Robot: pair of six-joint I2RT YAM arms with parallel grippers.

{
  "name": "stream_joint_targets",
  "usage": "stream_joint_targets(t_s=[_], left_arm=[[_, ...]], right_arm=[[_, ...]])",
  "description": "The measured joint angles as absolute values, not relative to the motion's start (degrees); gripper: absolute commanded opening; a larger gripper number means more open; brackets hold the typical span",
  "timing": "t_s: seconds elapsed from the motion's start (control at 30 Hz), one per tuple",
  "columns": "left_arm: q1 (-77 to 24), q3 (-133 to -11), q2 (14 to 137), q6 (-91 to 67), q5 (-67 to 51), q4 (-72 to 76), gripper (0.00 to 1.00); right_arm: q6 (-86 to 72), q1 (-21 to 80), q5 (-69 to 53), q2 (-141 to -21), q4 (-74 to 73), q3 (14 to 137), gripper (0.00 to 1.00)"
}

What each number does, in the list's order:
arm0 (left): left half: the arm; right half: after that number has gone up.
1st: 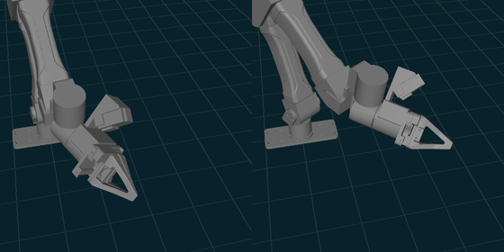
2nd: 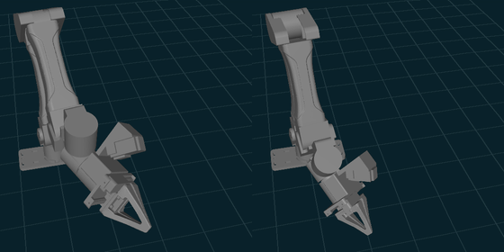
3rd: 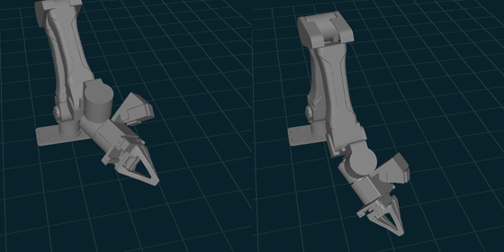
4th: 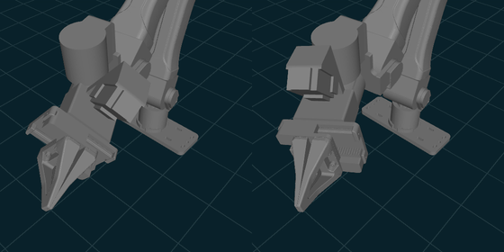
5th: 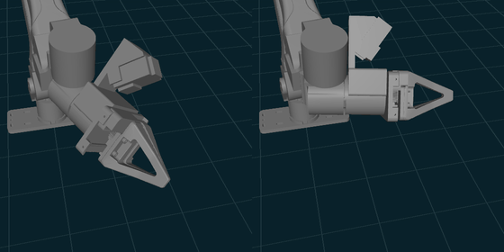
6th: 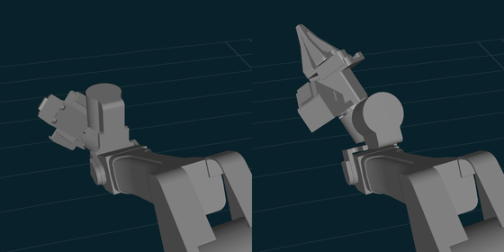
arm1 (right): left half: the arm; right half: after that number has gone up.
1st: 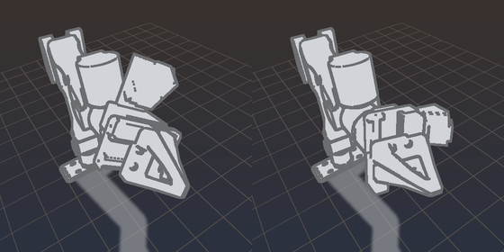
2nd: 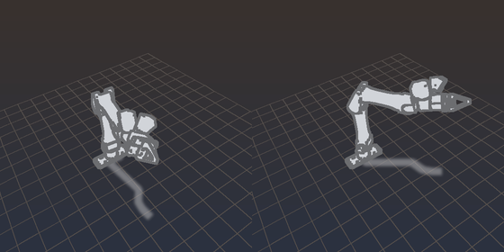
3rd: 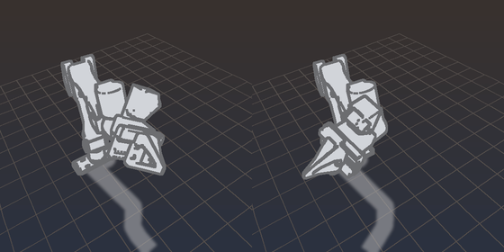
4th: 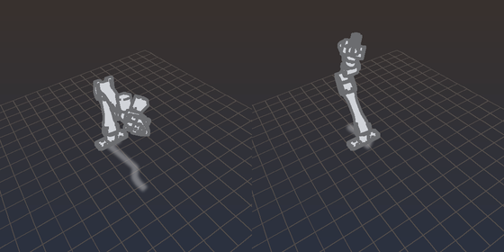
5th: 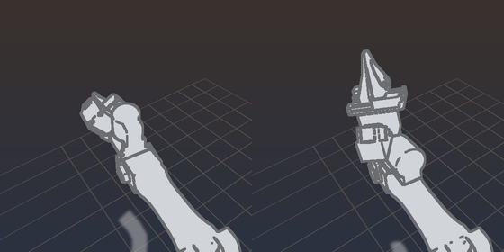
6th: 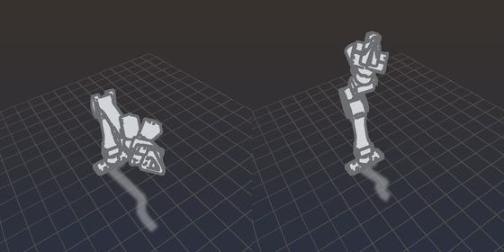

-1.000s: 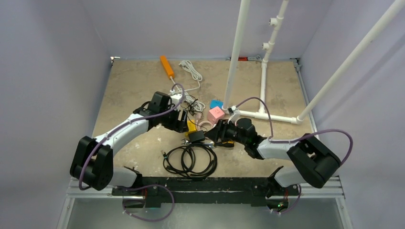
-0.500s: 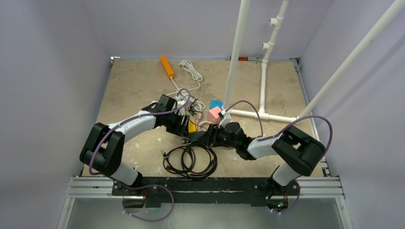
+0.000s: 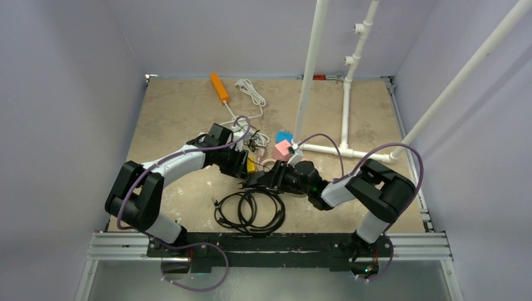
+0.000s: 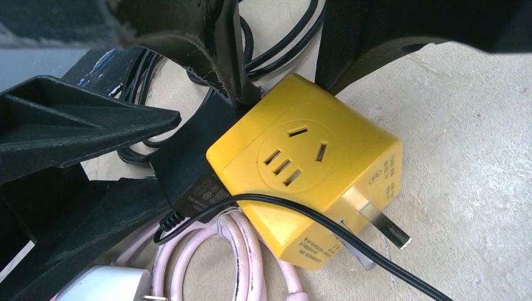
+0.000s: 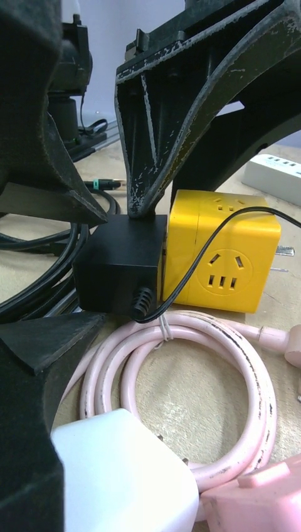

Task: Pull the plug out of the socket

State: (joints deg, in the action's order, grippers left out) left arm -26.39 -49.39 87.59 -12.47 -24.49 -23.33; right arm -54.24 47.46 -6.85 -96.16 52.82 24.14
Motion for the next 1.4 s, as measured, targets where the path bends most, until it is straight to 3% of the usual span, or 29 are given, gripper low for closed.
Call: stream_joint_targets(t_s=[0.43, 0.7, 0.8, 0.87, 0.97, 1.13, 1.4], left_arm=[[-26.33, -49.41, 88.42, -12.91, -24.71, -23.33, 0.34], [-26.26, -49.82, 88.71, -12.93, -25.02, -23.79, 0.32], [-26.24, -49.95, 88.71, -12.88, -24.91, -24.01, 0.32], [-26.17, -50.02, 88.71, -12.91, -24.82, -24.21, 0.38], [-26.20, -50.04, 88.71, -12.88, -24.64, -24.29, 0.58], [-26.63, -50.00, 86.08, -12.38, -22.90, -24.86, 0.75], [-26.76, -49.56, 68.10, -10.87, -17.93, -22.55, 0.80]], right_arm=[[-56.99, 47.70, -4.71, -100.29, 58.37, 24.58, 0.56], [-57.43, 47.79, -4.95, -102.30, 60.51, 24.80, 0.45], [-57.28, 47.83, -4.95, -102.61, 60.99, 24.80, 0.28], [-57.12, 47.94, -4.93, -102.76, 61.36, 24.80, 0.14], [-57.04, 48.03, -5.13, -102.76, 61.93, 24.80, 0.01], [-56.73, 49.12, -5.80, -100.92, 62.81, 24.80, 0.00], [-50.04, 49.17, -4.64, -87.61, 51.46, 27.49, 0.00]])
